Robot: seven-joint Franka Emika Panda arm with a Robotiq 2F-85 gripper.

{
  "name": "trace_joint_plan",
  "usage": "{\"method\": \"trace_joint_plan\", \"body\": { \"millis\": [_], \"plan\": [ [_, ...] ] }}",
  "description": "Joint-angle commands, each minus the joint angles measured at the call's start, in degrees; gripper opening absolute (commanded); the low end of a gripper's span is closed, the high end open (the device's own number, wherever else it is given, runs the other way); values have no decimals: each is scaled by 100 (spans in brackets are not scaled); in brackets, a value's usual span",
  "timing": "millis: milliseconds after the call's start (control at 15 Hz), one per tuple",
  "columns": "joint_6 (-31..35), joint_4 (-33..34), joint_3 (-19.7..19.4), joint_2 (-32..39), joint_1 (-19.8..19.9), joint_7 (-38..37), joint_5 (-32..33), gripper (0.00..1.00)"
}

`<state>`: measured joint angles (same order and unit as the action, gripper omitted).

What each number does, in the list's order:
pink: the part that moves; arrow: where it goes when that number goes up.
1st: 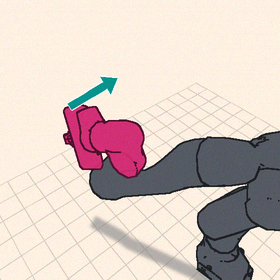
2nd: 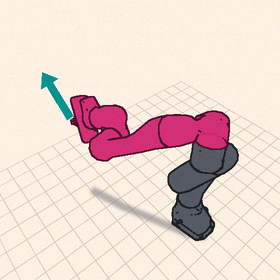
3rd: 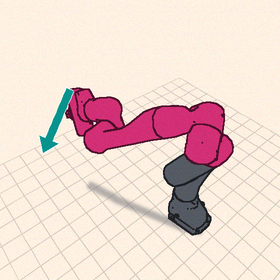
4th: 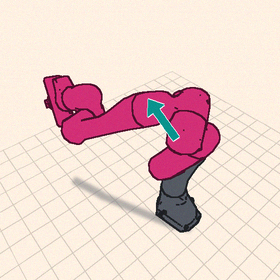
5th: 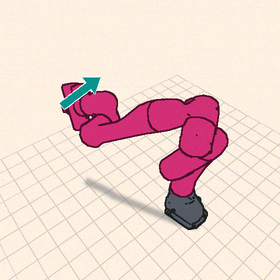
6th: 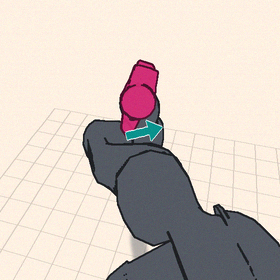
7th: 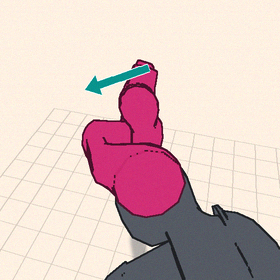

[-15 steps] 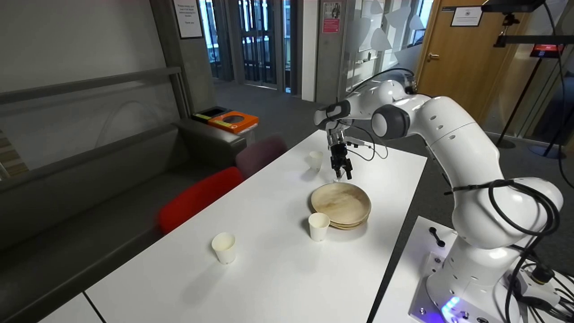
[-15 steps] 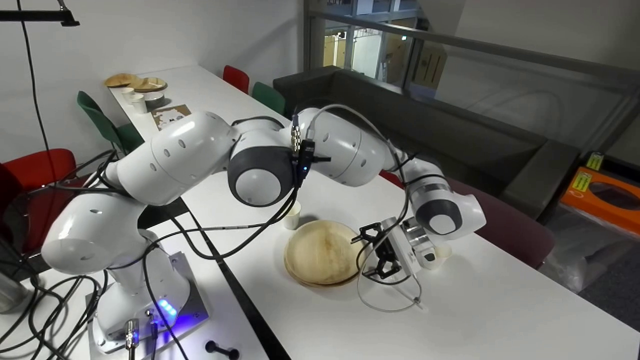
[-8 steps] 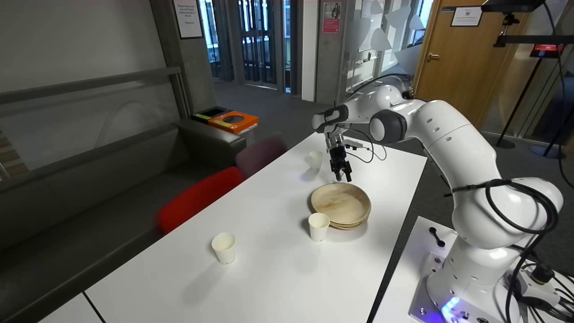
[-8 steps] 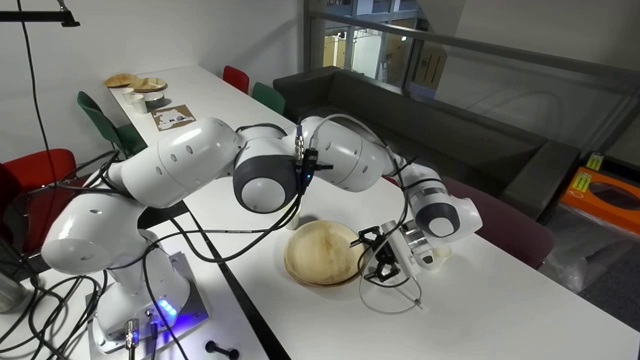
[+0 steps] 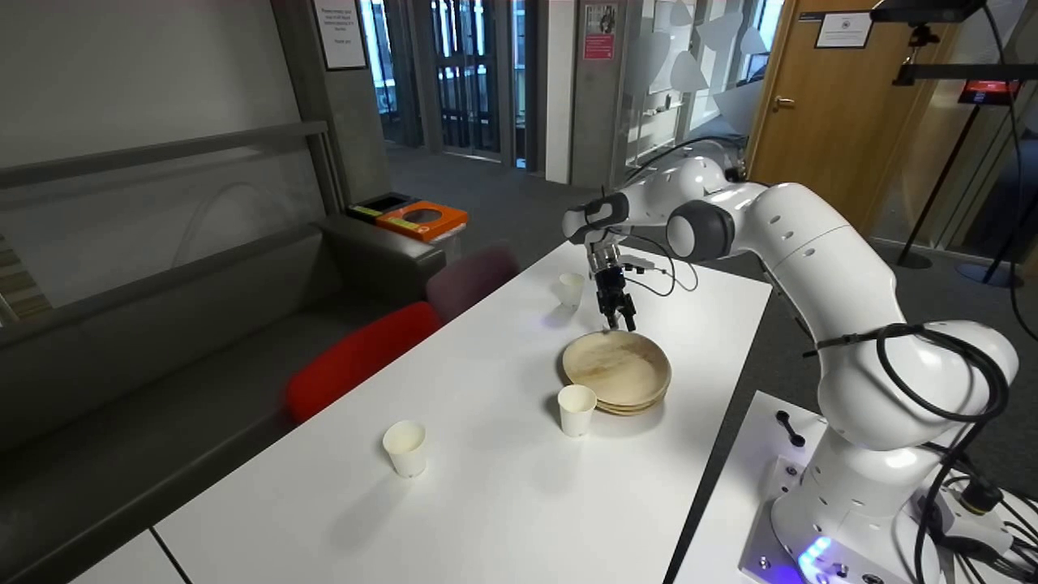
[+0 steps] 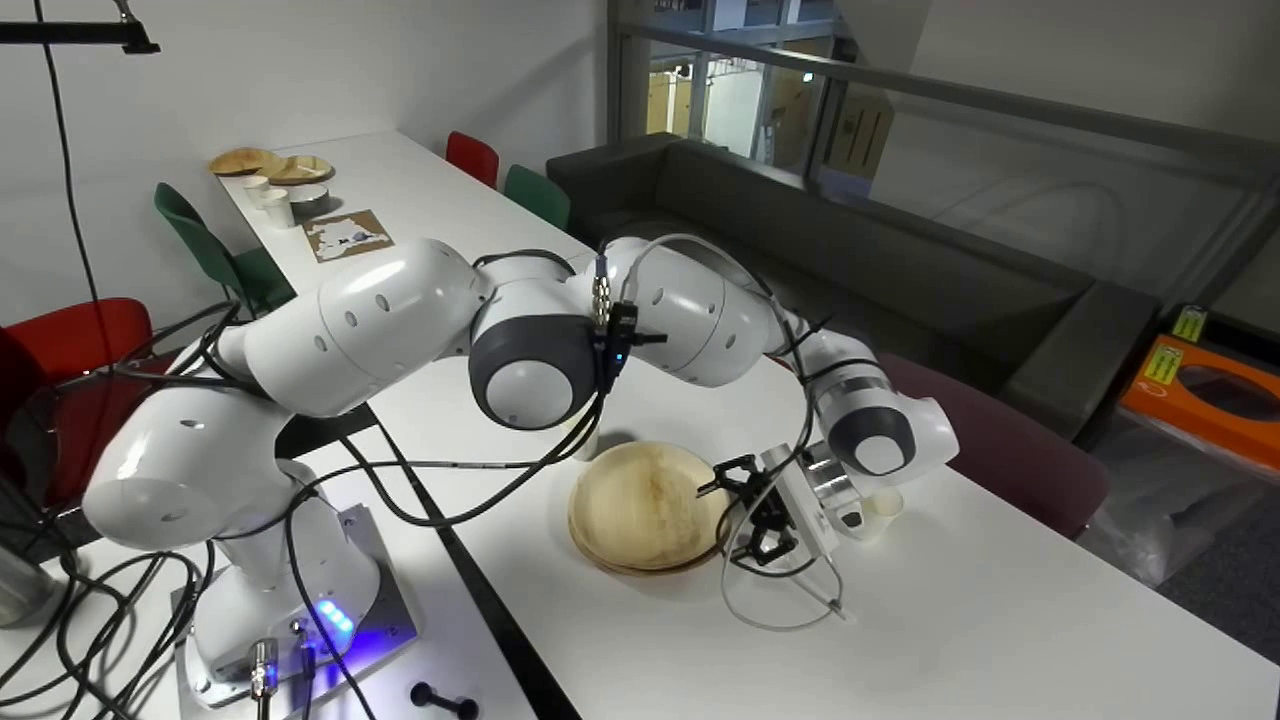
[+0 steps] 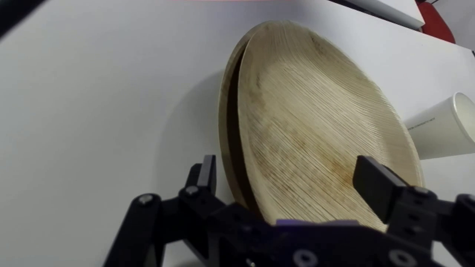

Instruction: Pick up one brown paper plate and put it in front of the red chair on the table

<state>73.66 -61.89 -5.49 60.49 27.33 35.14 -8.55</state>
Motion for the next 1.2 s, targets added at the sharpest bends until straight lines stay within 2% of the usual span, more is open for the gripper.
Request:
{"method": "trace_joint_plan", "body": {
  "millis": [0,667,1133],
  "plan": [
    [-249,-76,11,-177,2,358,156,100],
    [-89,-588,-17,-636,-29,1233,393,100],
    [-165,-764,-11,-736,-77,1457,484,100]
  ]
}}
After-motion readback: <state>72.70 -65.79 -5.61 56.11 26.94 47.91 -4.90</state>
